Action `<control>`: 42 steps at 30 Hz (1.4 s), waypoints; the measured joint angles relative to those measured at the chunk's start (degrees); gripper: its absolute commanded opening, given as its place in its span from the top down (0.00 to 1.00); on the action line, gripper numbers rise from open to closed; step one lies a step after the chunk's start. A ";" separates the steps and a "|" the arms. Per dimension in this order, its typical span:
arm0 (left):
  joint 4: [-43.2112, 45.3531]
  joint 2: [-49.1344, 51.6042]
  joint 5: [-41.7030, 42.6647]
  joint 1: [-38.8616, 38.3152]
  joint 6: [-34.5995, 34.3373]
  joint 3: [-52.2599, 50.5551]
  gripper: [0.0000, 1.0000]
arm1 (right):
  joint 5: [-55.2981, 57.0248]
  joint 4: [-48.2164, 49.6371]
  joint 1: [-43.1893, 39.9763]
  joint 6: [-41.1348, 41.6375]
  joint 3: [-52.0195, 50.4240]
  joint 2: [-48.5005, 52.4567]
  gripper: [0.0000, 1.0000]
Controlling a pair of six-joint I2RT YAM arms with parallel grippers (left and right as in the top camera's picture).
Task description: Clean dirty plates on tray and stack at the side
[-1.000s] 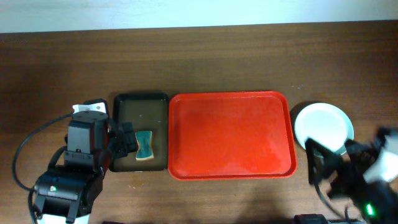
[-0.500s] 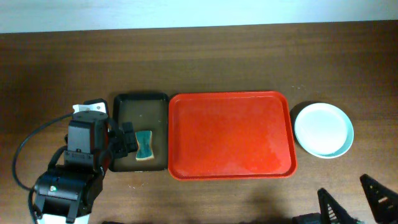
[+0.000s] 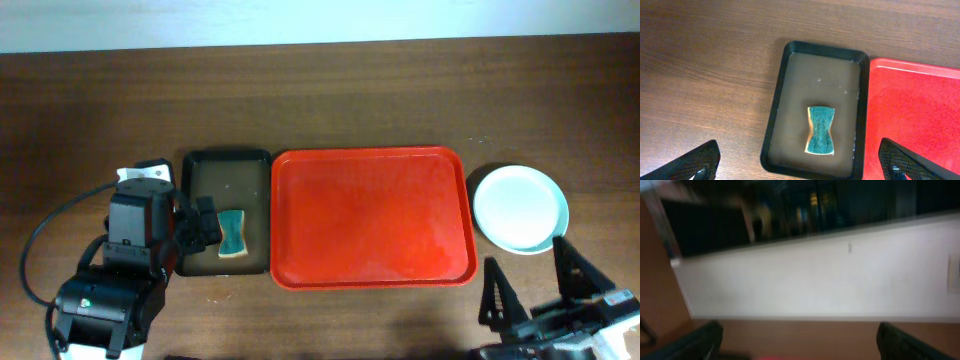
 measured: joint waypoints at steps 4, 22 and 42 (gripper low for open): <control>-0.09 0.00 0.00 0.00 0.00 0.00 0.01 | 0.61 29.18 0.00 -3.89 -11.15 -0.09 0.01; -0.02 0.00 0.00 0.00 0.00 0.00 0.01 | 1.09 43.91 0.00 -11.54 -40.33 -0.26 0.01; -0.02 0.00 0.00 0.00 0.00 0.00 0.01 | 12.00 23.76 0.00 -14.51 -40.65 -0.24 0.02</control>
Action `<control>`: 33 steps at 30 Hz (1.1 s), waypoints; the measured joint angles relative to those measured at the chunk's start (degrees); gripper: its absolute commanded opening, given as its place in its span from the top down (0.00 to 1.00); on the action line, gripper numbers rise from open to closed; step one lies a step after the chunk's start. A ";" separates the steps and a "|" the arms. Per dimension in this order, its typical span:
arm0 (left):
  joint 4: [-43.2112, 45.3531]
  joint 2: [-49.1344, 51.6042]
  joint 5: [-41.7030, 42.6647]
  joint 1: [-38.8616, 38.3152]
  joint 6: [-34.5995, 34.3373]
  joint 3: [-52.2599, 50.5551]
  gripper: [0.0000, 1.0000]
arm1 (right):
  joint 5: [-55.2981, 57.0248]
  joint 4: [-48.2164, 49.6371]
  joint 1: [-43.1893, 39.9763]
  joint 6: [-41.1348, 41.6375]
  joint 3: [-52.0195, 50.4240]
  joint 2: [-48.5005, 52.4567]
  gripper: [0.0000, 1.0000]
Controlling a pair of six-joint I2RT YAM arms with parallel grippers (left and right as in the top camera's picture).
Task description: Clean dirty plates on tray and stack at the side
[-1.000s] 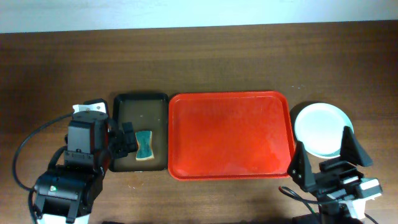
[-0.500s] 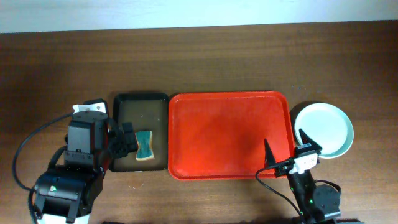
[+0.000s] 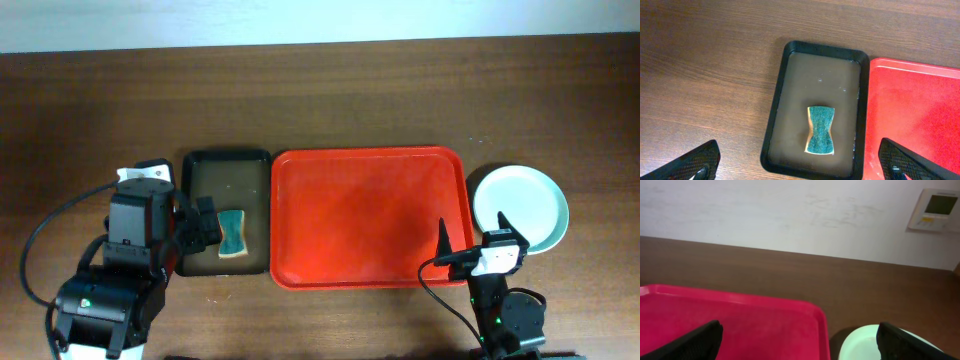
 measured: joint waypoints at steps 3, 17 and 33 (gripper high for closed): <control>-0.02 0.00 0.00 0.00 0.00 0.00 0.01 | 0.22 0.02 0.00 0.72 0.00 -0.02 0.02; 0.00 0.00 0.00 0.00 0.00 0.00 0.01 | 0.24 0.02 0.00 1.09 0.00 -0.02 0.02; 0.00 0.00 0.00 0.00 0.00 0.00 0.01 | 0.42 0.04 0.00 1.07 0.00 -0.02 0.01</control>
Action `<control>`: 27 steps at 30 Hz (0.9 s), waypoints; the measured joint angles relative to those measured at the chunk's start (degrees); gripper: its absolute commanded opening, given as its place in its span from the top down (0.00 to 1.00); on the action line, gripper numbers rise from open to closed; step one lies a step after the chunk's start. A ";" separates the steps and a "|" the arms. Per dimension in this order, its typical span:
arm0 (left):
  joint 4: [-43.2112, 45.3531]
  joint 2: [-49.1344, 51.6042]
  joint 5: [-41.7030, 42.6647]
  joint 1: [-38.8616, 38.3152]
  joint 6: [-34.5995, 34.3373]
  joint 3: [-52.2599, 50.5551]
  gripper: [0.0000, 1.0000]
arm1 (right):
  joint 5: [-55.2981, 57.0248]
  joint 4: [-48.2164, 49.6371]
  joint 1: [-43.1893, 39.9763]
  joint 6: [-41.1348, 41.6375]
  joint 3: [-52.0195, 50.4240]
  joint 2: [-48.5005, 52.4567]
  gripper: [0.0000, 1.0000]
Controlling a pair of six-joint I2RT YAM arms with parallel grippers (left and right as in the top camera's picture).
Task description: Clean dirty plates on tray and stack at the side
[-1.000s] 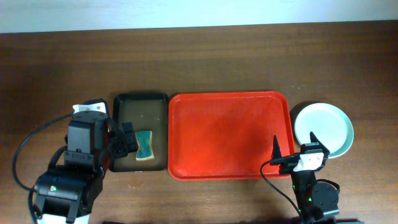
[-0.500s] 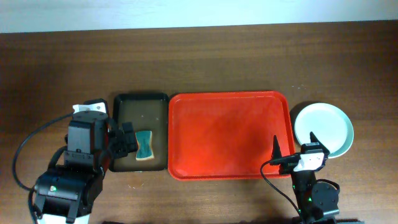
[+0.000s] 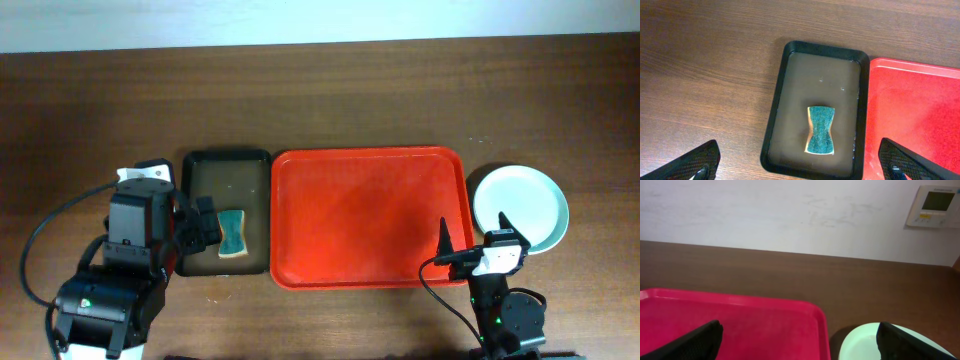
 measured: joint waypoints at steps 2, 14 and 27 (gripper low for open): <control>-0.02 0.00 0.00 0.00 0.00 0.00 0.01 | 0.00 0.00 0.00 -0.02 0.00 0.00 0.02; -0.02 0.00 0.00 0.00 0.00 0.00 0.01 | 0.00 0.00 0.00 0.00 0.00 0.00 0.02; 17.00 -24.52 -0.37 0.00 -0.24 -0.37 0.01 | 0.02 0.00 0.00 -0.07 0.00 0.00 0.02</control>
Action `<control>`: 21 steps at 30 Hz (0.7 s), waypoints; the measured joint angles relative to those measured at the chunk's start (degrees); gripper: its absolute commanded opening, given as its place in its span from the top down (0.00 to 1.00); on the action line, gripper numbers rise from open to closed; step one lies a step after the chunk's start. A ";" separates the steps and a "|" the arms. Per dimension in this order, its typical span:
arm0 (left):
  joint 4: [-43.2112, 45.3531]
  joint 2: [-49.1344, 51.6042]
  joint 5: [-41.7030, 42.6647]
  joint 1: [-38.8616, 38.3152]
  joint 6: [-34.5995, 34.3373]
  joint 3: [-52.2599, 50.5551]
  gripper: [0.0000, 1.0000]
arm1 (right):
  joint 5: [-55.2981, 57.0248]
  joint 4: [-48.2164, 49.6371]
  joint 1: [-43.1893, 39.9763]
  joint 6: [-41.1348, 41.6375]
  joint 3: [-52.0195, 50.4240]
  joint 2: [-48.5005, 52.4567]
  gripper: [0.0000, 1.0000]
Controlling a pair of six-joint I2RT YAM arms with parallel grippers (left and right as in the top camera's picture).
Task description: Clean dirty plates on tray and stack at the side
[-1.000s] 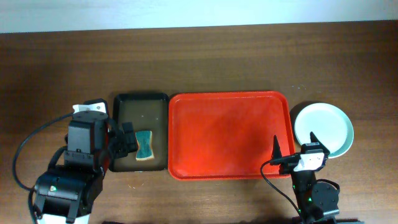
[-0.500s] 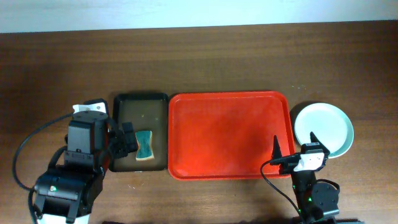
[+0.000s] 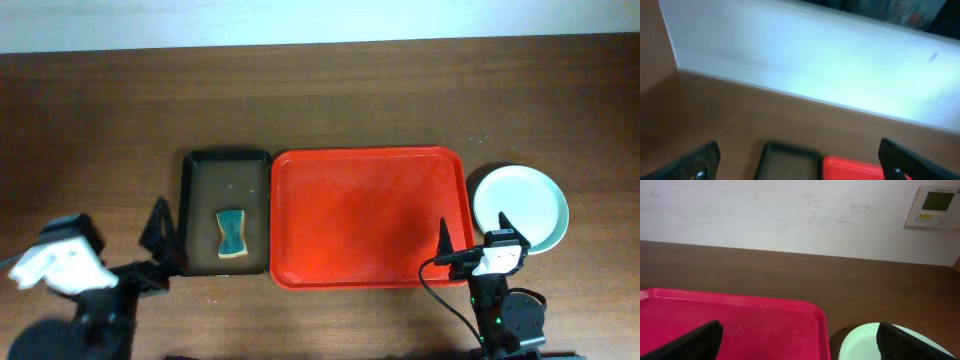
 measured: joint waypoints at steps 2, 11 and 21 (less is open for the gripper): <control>4.92 -4.13 -0.02 0.00 -0.20 -0.50 0.01 | 0.00 0.00 0.00 0.04 0.00 0.00 0.02; 25.70 -20.65 -0.04 0.00 -0.66 -9.27 0.01 | 0.17 0.02 0.00 0.02 0.00 0.00 0.02; 69.96 -27.93 4.90 4.98 -0.83 -39.08 0.01 | 0.20 0.04 0.00 0.07 0.00 0.00 0.01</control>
